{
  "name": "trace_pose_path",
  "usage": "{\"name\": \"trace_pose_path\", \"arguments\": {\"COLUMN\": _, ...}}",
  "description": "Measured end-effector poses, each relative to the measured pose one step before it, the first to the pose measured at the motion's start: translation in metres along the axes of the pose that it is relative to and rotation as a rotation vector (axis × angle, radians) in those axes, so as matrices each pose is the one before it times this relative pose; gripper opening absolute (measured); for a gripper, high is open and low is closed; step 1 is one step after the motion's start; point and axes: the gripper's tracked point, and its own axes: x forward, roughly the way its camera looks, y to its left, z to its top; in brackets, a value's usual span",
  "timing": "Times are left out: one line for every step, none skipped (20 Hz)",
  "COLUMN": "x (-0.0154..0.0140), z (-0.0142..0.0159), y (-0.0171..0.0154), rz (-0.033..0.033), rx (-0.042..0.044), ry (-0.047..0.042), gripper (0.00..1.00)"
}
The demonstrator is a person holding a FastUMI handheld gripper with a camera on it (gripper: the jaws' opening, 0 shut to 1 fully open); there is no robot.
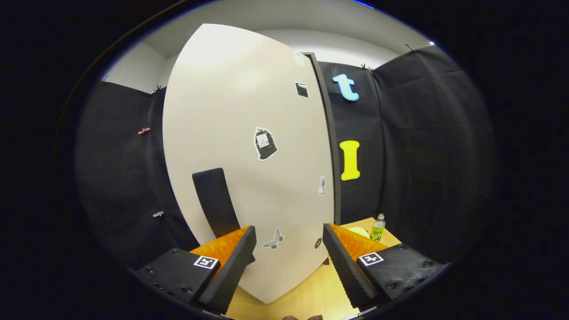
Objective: Open the shoe cabinet door, grab the shoes and put them into the shoe cabinet, then close the shoe cabinet door.
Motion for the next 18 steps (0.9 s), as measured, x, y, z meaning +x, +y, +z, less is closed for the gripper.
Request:
{"name": "trace_pose_path", "arguments": {"x": 0.00291, "z": 0.00228, "y": 0.00680, "rz": 0.01068, "rx": -0.01373, "ry": -0.00457, "gripper": 0.98}}
{"name": "trace_pose_path", "arguments": {"x": 0.00332, "z": 0.00172, "y": 0.00416, "rz": 0.00801, "rx": -0.00918, "ry": -0.00434, "gripper": 0.98}}
{"name": "trace_pose_path", "arguments": {"x": 0.00124, "z": 0.00046, "y": 0.00415, "rz": 0.00915, "rx": -0.00586, "ry": -0.00537, "gripper": 0.98}}
{"name": "trace_pose_path", "arguments": {"x": 0.00109, "z": 0.00064, "y": 0.00427, "rz": 0.00897, "rx": 0.00003, "ry": -0.00140, "gripper": 0.98}}
{"name": "trace_pose_path", "arguments": {"x": 0.00086, "z": -0.00125, "y": 0.00387, "rz": 0.00745, "rx": 0.00272, "ry": 0.00105, "gripper": 0.98}}
{"name": "trace_pose_path", "arguments": {"x": 0.00111, "z": 0.00028, "y": 0.00220, "rz": 0.00674, "rx": 0.00521, "ry": 0.00072, "gripper": 0.98}}
{"name": "trace_pose_path", "arguments": {"x": -0.00030, "z": -0.00032, "y": 0.00172, "rz": 0.00540, "rx": 0.00711, "ry": -0.00007, "gripper": 0.98}}
{"name": "trace_pose_path", "arguments": {"x": 0.00020, "z": -0.00060, "y": 0.00111, "rz": 0.00288, "rx": 0.00582, "ry": 0.00323, "gripper": 0.98}}
{"name": "trace_pose_path", "arguments": {"x": 0.00000, "z": 0.00013, "y": 0.00075, "rz": 0.00110, "rx": 0.00042, "ry": -0.00026, "gripper": 0.98}}
{"name": "trace_pose_path", "arguments": {"x": 0.00070, "z": -0.00014, "y": -0.00153, "rz": -0.00276, "rx": -0.00474, "ry": 0.00145, "gripper": 0.98}}
{"name": "trace_pose_path", "arguments": {"x": 0.00047, "z": -0.00007, "y": -0.00186, "rz": 0.00008, "rx": -0.00554, "ry": 0.00069, "gripper": 0.98}}
{"name": "trace_pose_path", "arguments": {"x": -0.00027, "z": 0.00019, "y": -0.00096, "rz": -0.00014, "rx": -0.00527, "ry": 0.00005, "gripper": 0.98}}
{"name": "trace_pose_path", "arguments": {"x": 0.00103, "z": 0.00030, "y": -0.00096, "rz": 0.00017, "rx": -0.00586, "ry": -0.00204, "gripper": 0.98}}
{"name": "trace_pose_path", "arguments": {"x": 0.00081, "z": 0.00047, "y": -0.00140, "rz": -0.00168, "rx": -0.00665, "ry": -0.00111, "gripper": 0.98}}
{"name": "trace_pose_path", "arguments": {"x": 0.00032, "z": -0.00029, "y": -0.00157, "rz": -0.00039, "rx": -0.00628, "ry": 0.00030, "gripper": 0.98}}
{"name": "trace_pose_path", "arguments": {"x": 0.00054, "z": 0.00047, "y": -0.00209, "rz": -0.00212, "rx": -0.00780, "ry": -0.00295, "gripper": 0.98}}
{"name": "trace_pose_path", "arguments": {"x": -0.00018, "z": -0.00035, "y": -0.00064, "rz": -0.00242, "rx": -0.01128, "ry": 0.00023, "gripper": 0.98}}
{"name": "trace_pose_path", "arguments": {"x": 0.00215, "z": -0.00020, "y": -0.00014, "rz": -0.00260, "rx": -0.00989, "ry": 0.00039, "gripper": 0.98}}
